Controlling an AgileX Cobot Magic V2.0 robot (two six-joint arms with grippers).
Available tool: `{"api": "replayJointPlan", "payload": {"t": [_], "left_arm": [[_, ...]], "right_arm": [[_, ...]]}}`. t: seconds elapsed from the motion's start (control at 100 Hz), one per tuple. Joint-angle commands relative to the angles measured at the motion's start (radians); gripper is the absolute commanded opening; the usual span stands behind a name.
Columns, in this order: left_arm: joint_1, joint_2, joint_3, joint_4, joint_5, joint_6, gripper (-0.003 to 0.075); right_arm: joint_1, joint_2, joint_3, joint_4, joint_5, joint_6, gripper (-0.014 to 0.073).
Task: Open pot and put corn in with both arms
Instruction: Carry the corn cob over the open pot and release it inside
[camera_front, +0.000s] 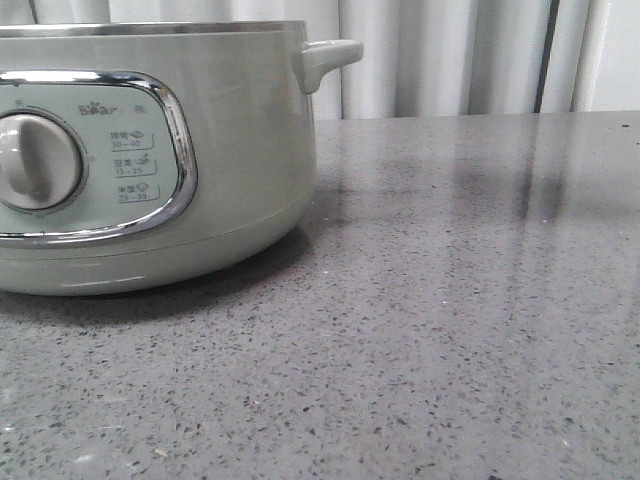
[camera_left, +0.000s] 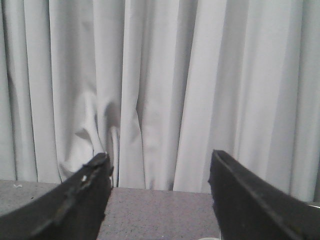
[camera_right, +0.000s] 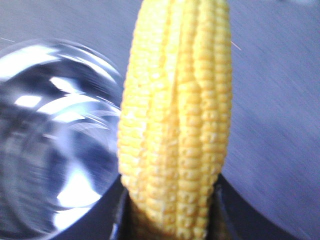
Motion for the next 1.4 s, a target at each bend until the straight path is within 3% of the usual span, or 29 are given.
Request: {"api": "replayJointPlan", "payload": {"t": [0.0,0.14,0.3,0.37,0.52,0.61,0.76,0.88,0.98,1.05,1.14,1.39], "left_arm": [[-0.008,0.014,-0.031,0.001,-0.084,0.0,0.0408],[-0.008,0.014,-0.031,0.001,-0.082,0.0,0.0408],[-0.008,0.014,-0.031,0.001,-0.068,0.0,0.0408],[-0.008,0.014,-0.031,0.001,-0.05,0.0,0.0408],[-0.008,0.014,-0.031,0.001,-0.004,0.0,0.0408],[-0.008,0.014,-0.031,0.001,0.021,0.0,0.0408],[-0.01,0.011,-0.031,0.001,0.066,0.0,0.0408],[-0.033,0.01,-0.033,0.001,0.155,0.0,0.0384],[-0.067,0.0,-0.037,0.001,0.227,0.0,0.0253],[-0.089,-0.012,-0.037,0.001,0.273,0.0,0.0125],[-0.109,-0.022,-0.037,0.003,0.322,0.0,-0.0023],[-0.123,-0.035,-0.035,-0.025,0.391,0.0,-0.002]], "right_arm": [[0.107,-0.006,-0.09,0.029,-0.131,-0.014,0.0008],[0.251,0.08,-0.133,0.029,-0.276,-0.014,0.0009],[0.291,0.2,-0.193,0.029,-0.28,-0.014,0.0043],[0.291,0.239,-0.214,0.029,-0.243,-0.014,0.0155],[0.291,0.266,-0.232,0.029,-0.202,-0.014,0.0523],[0.291,0.253,-0.236,0.029,-0.198,-0.014,0.0611],[0.286,0.186,-0.235,0.008,-0.181,-0.014,0.053],[0.284,0.1,-0.23,-0.048,-0.118,-0.014,0.03],[0.284,-0.002,-0.2,-0.106,-0.062,-0.014,0.0029],[0.284,-0.093,-0.144,-0.15,-0.071,-0.014,-0.0073],[0.284,-0.219,-0.032,-0.216,-0.119,-0.014,-0.0039],[0.284,-0.697,0.467,-0.435,-0.371,-0.014,-0.0043]]}}
